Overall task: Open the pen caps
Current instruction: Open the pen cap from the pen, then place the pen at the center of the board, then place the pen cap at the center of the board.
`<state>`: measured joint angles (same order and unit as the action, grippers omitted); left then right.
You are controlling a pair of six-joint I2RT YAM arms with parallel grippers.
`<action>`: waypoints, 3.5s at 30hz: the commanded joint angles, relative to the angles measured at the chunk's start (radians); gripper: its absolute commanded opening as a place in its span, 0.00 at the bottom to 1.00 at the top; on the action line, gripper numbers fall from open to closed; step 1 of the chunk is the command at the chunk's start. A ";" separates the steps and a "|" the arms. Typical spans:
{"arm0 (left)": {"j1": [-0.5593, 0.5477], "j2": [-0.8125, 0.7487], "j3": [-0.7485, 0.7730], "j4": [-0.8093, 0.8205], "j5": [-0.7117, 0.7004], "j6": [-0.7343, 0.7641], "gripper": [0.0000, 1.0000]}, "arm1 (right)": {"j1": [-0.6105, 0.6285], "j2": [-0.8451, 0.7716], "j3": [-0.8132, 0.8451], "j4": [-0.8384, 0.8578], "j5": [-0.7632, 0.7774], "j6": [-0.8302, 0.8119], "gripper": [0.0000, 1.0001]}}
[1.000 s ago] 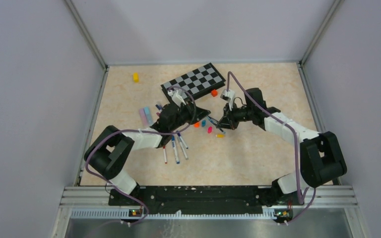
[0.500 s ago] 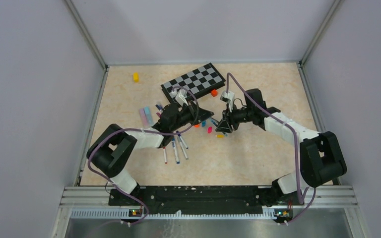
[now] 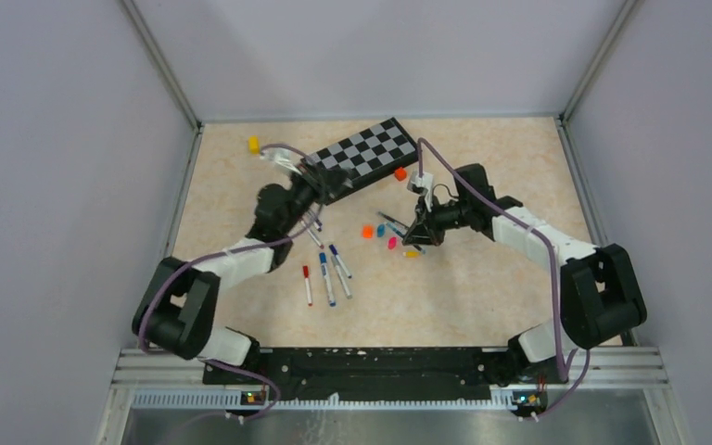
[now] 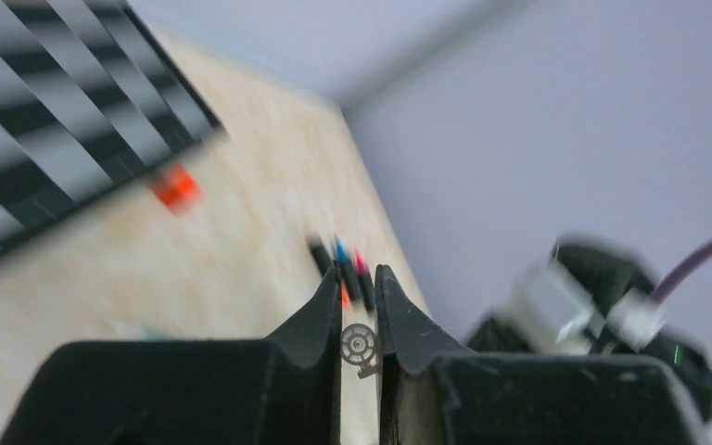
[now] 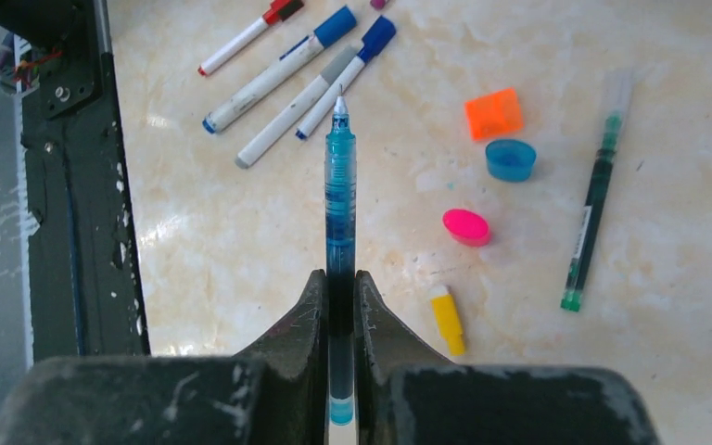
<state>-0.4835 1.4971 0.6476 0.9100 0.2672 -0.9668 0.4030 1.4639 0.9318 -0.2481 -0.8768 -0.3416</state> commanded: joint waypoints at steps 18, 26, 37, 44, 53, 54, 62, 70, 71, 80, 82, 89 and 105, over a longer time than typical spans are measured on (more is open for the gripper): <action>0.170 -0.158 -0.114 0.211 0.265 -0.032 0.00 | -0.169 0.219 0.054 -0.132 0.333 0.116 0.06; 0.088 -0.146 -0.152 0.191 0.264 0.016 0.00 | -0.169 0.252 0.060 -0.128 0.382 0.141 0.21; -0.038 -0.046 -0.111 0.196 0.245 0.031 0.00 | -0.169 0.235 0.073 -0.137 0.351 0.133 0.35; -0.090 0.031 -0.077 0.231 0.272 0.019 0.01 | -0.193 0.142 0.102 -0.215 0.203 -0.011 0.36; -0.143 0.180 -0.042 0.373 0.283 -0.104 0.01 | -0.224 -0.039 0.036 -0.238 -0.206 -0.218 0.38; -0.147 0.196 -0.037 0.401 0.278 -0.120 0.01 | -0.225 -0.057 0.011 -0.207 -0.259 -0.210 0.39; -0.195 0.246 0.007 0.426 0.193 -0.124 0.01 | -0.202 -0.076 -0.149 0.214 -0.408 0.192 0.48; -0.229 0.263 0.047 0.401 0.148 -0.076 0.01 | -0.136 0.009 -0.111 0.276 -0.408 0.399 0.53; -0.232 0.264 0.048 0.400 0.144 -0.073 0.01 | -0.130 0.009 -0.114 0.293 -0.407 0.418 0.53; -0.256 0.278 0.070 0.389 0.137 -0.048 0.01 | -0.122 0.000 -0.153 0.480 -0.361 0.624 0.53; -0.265 0.279 0.073 0.390 0.129 -0.038 0.01 | -0.121 0.001 -0.168 0.534 -0.323 0.696 0.51; -0.284 0.283 0.073 0.403 0.098 -0.032 0.01 | -0.114 0.016 -0.221 0.736 -0.316 0.860 0.28; -0.288 0.259 0.053 0.434 0.058 -0.025 0.09 | -0.113 0.030 -0.211 0.737 -0.332 0.854 0.19</action>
<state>-0.7486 1.7767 0.6868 1.2896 0.3847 -1.0233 0.2672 1.4765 0.7067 0.4294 -1.2362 0.4915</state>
